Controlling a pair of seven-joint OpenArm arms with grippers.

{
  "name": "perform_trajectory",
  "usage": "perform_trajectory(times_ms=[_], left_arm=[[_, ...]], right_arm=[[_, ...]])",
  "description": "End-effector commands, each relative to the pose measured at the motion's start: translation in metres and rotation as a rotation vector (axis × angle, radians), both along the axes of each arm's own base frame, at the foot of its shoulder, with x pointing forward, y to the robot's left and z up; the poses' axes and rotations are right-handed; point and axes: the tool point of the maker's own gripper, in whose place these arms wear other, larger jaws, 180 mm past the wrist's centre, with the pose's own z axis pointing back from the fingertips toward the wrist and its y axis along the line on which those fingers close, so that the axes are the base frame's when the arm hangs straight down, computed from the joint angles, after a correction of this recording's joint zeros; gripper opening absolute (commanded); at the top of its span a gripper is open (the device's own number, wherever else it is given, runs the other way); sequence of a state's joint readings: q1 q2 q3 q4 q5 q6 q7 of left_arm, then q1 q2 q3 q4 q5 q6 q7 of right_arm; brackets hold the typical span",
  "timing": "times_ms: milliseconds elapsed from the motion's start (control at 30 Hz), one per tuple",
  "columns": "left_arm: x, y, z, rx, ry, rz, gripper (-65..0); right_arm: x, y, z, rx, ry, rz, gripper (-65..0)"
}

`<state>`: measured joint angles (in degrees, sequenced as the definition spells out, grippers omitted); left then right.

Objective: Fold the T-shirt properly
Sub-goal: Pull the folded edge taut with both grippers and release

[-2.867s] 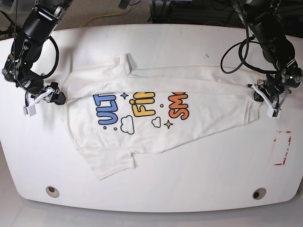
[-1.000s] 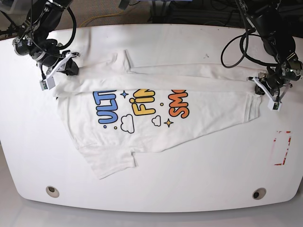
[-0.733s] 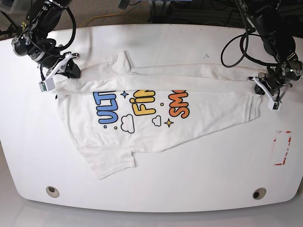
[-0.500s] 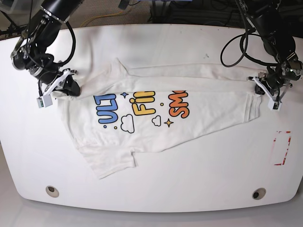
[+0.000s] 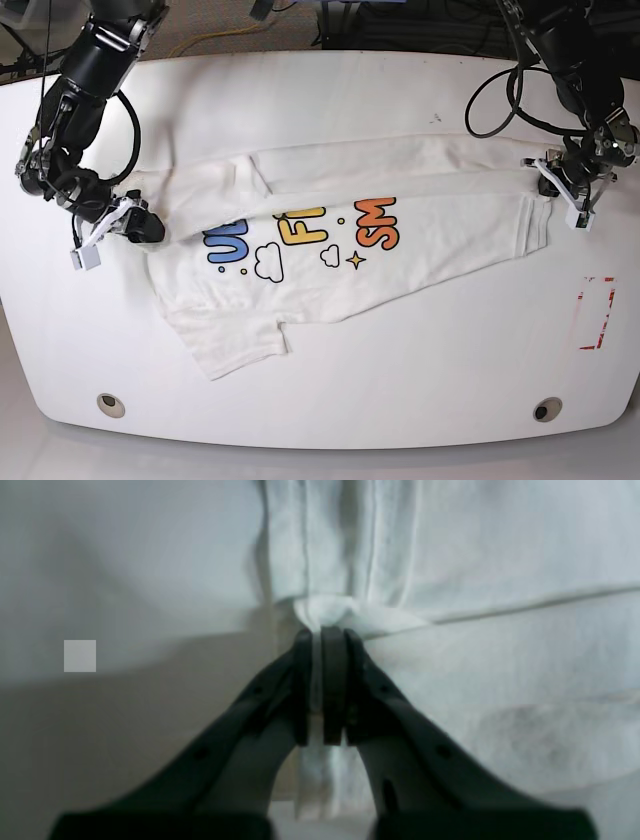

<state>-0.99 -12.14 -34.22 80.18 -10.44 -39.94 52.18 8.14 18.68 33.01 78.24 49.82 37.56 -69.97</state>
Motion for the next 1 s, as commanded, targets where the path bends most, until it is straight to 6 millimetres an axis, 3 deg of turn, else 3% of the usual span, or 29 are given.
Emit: perform_trajectory(times_ms=[0,200,333,533,600,733,833,967], left_arm=[[0.008,0.007,0.013,0.024,-0.037,-0.002,-63.2],[0.008,0.007,0.013,0.023,-0.038,-0.002,-63.2],[0.012,0.008,0.024,0.044,-0.068,-0.008,-63.2],[0.018,0.006,0.061,0.123,-0.163,-0.039,-62.5],[0.021,0.005,0.072,0.143,-0.188,-0.046,-58.5],[0.017,0.004,0.072,0.152,-0.185,-0.052,-38.8],[0.016,0.005,0.074,0.159,-0.19,-0.05,-26.8],[0.007,0.003,0.08,0.194,-0.193,-0.068,-24.7]], right_arm=[[0.011,-0.015,0.012,-0.007,-0.049,-0.022,-39.0],[-0.005,-0.049,0.003,-0.057,-0.025,-0.071,-26.6],[-0.025,-0.065,0.001,-0.122,-0.005,-0.07,-25.2],[-0.045,-0.078,-0.019,-0.208,0.046,-0.083,-25.5],[-0.049,-0.081,-0.029,-0.257,0.073,-0.086,-25.5],[-0.053,-0.075,-0.049,-0.325,0.111,-0.078,-25.5],[-0.048,-0.069,-0.05,-0.325,0.104,-0.077,-25.5],[-0.047,-0.061,-0.053,-0.299,0.101,-0.074,-25.7]])
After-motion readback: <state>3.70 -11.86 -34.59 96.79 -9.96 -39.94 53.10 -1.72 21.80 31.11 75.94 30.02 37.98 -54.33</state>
